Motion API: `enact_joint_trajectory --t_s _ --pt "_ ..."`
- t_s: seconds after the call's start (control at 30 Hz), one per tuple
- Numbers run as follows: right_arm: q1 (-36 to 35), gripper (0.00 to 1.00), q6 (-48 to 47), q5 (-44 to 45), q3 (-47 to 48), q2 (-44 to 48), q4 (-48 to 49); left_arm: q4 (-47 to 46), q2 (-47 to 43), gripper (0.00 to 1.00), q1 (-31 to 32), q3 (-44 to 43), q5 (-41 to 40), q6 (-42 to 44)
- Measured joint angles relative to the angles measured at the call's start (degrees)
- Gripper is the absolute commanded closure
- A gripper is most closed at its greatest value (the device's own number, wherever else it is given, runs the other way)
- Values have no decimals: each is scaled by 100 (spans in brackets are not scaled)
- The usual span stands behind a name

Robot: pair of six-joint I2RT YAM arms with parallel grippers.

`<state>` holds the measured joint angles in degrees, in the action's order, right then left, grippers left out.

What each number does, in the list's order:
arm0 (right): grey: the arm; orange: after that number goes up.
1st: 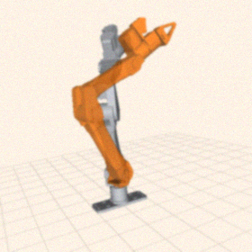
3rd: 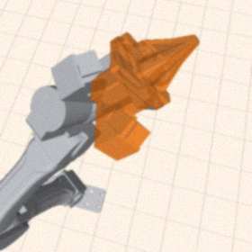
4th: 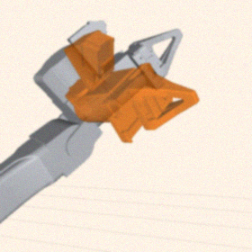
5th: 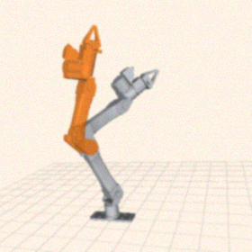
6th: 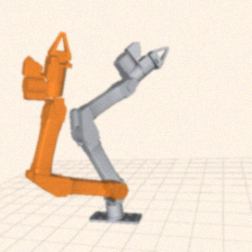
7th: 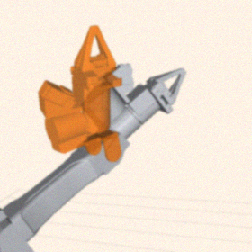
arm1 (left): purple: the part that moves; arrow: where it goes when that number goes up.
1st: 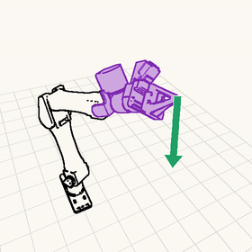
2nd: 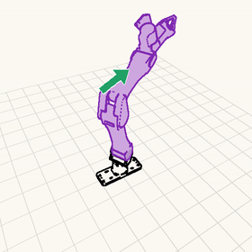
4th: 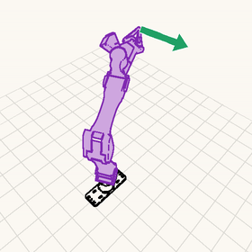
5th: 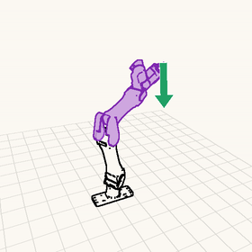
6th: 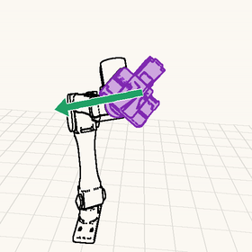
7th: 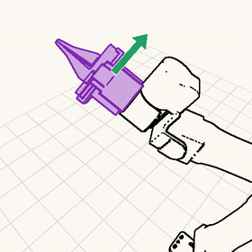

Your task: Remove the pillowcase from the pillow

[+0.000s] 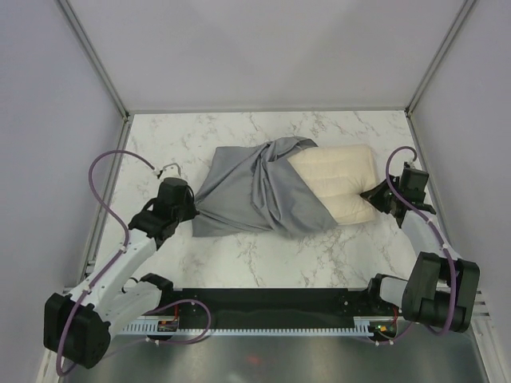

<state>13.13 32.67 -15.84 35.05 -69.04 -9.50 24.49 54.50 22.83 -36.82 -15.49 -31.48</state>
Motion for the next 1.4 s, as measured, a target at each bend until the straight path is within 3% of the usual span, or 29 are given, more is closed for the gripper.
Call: enact_joint_trajectory --t_s 0.27,0.5,0.53,0.63,0.7,0.9,1.1,1.4 --pt "772 100 -103 -481 26 0 -221 262 -234 98 -846 -72 -11 -46" --pt "1110 100 -208 -748 26 0 -313 326 -367 96 -1078 -240 -13 -48" --pt "1110 100 -216 -769 26 4 -319 334 -343 73 -1084 -275 -4 -46" --pt "1117 100 -238 -791 22 72 -319 376 -238 26 -1080 -413 -13 15" --pt "1132 100 -240 -787 -4 175 -289 407 -223 16 -942 -535 -116 4" --pt "610 100 -131 -516 -400 621 -52 431 -20 13 702 -1088 -595 -114" --pt "39 100 114 -415 -691 802 122 170 918 13 2247 -1309 -789 -463" --pt "-15 100 214 -428 -750 1379 17 -275 1725 21 2450 -1196 -1003 -664"
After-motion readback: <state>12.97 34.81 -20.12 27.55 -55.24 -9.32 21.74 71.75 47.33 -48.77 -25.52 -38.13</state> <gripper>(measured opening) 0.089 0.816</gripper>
